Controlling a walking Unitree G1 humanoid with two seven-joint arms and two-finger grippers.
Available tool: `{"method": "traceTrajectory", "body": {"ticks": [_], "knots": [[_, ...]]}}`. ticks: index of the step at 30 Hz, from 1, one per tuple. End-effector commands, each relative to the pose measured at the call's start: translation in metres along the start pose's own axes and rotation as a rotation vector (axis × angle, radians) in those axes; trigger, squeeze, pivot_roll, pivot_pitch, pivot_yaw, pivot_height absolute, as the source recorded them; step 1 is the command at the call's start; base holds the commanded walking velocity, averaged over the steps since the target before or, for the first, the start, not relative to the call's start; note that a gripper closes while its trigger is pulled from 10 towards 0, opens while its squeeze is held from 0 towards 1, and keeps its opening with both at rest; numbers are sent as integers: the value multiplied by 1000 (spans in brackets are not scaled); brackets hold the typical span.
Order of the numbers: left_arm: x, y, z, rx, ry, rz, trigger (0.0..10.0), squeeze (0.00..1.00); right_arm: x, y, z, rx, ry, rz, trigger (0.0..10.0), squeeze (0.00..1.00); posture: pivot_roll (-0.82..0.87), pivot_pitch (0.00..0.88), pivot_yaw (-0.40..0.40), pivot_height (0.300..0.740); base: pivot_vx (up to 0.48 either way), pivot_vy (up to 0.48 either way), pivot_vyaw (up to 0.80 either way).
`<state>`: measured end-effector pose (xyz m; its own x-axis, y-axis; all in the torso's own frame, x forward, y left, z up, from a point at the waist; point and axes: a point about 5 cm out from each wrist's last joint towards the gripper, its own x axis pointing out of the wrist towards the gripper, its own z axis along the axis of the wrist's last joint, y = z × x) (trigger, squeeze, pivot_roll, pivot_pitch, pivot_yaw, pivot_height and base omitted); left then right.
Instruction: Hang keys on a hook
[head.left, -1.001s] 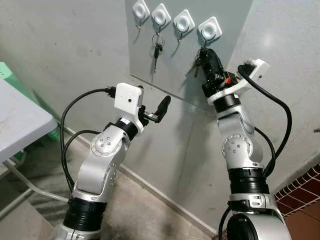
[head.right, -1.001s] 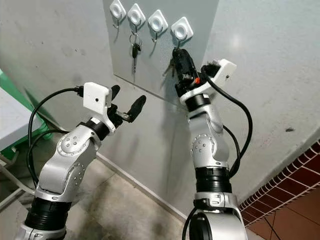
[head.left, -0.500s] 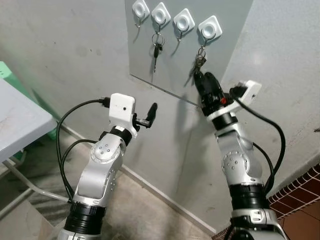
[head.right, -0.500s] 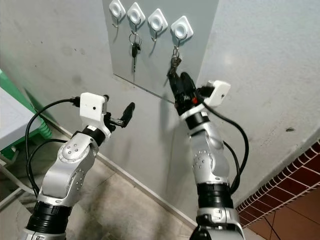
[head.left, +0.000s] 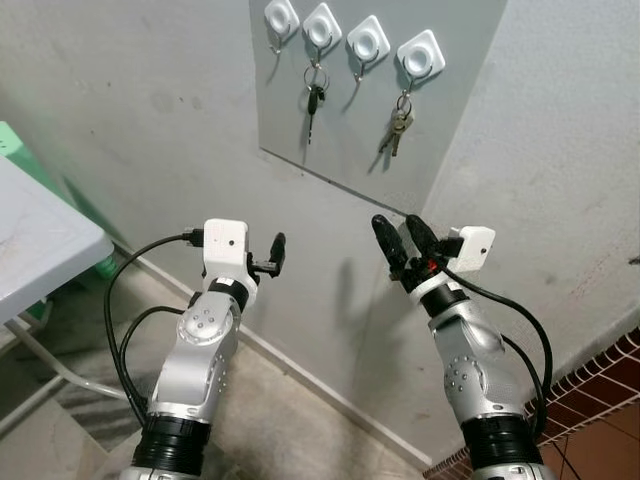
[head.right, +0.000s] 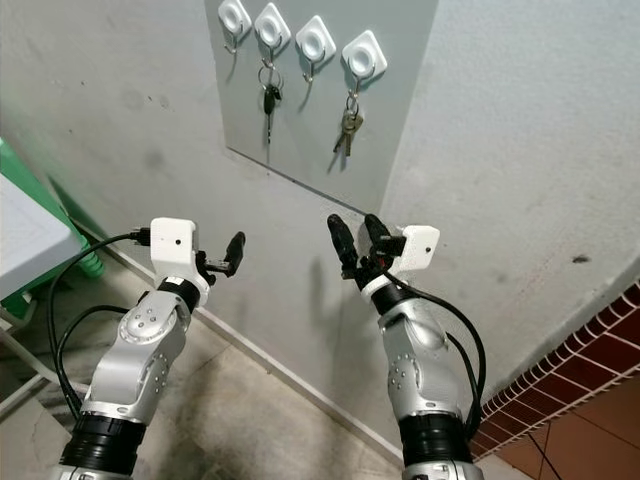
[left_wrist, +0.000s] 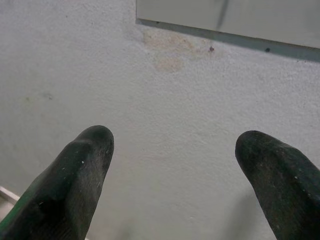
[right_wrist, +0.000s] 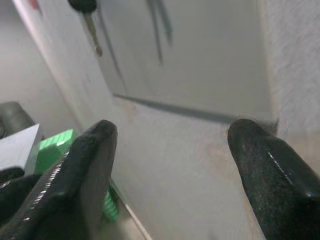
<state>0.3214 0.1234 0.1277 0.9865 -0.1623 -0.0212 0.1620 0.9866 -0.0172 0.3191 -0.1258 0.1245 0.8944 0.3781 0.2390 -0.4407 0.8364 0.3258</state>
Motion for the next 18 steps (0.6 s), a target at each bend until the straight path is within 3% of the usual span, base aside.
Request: {"method": "traceTrajectory", "body": {"ticks": [1,6,9,16,18], "knots": [[-3,4,-13,-4,39,26,10000,0,-8,-3,-10,-19,44,-1,10000,0,56,45,-36,740,0,0,0],[-10,14,-49,0,93,82,10000,0,-32,-15,-44,-93,190,-25,10000,0,53,36,-38,740,0,0,0],[-18,21,-80,-8,192,115,10000,0,-49,-24,-65,-95,283,-76,10000,0,53,29,-40,740,0,0,0],[-36,21,-122,15,317,95,10000,0,-94,-45,-108,-145,559,-215,10000,0,62,3,-42,740,0,0,0],[-43,22,-135,-31,394,113,10000,0,-106,-49,-116,-188,635,-246,10000,0,61,0,-45,740,0,0,0]]}}
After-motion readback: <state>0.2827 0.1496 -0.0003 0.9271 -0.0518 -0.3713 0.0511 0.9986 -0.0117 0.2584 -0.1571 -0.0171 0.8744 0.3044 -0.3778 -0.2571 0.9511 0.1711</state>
